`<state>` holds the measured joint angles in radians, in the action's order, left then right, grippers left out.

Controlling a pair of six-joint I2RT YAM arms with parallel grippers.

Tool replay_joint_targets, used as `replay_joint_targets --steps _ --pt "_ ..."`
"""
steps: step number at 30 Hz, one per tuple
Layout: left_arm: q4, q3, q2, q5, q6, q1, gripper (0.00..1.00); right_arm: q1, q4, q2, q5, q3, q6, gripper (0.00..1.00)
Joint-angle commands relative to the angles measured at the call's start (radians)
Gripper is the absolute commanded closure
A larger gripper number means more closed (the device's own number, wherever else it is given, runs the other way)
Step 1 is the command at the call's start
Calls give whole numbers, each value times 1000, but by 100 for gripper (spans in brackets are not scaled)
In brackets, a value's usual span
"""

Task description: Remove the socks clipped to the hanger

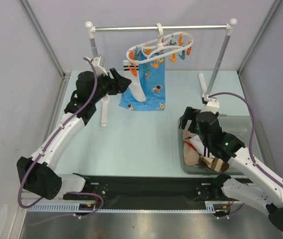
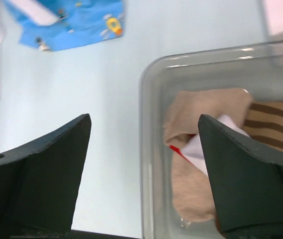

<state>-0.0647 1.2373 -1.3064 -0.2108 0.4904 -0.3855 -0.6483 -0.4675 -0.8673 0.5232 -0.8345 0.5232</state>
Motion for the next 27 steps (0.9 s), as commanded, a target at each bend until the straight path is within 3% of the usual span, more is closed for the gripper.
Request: replay_joint_targets --steps 1,4,8,15,24,27 --pt "40 -45 44 -32 16 75 32 -45 141 -13 -61 -37 -58 6" --pt "60 -81 36 -32 13 128 30 -60 174 -29 -109 -34 -66 2" --pt "215 -92 -39 -163 11 218 28 -65 191 -27 -160 -40 -92 0" --pt "357 -4 -212 -346 -134 229 28 -65 201 31 -195 -41 -118 0" --pt "454 117 -412 -361 -155 229 28 -65 210 88 -204 -48 -167 0" --pt "551 79 -432 -365 -93 220 30 -65 253 85 -184 -19 -172 0"
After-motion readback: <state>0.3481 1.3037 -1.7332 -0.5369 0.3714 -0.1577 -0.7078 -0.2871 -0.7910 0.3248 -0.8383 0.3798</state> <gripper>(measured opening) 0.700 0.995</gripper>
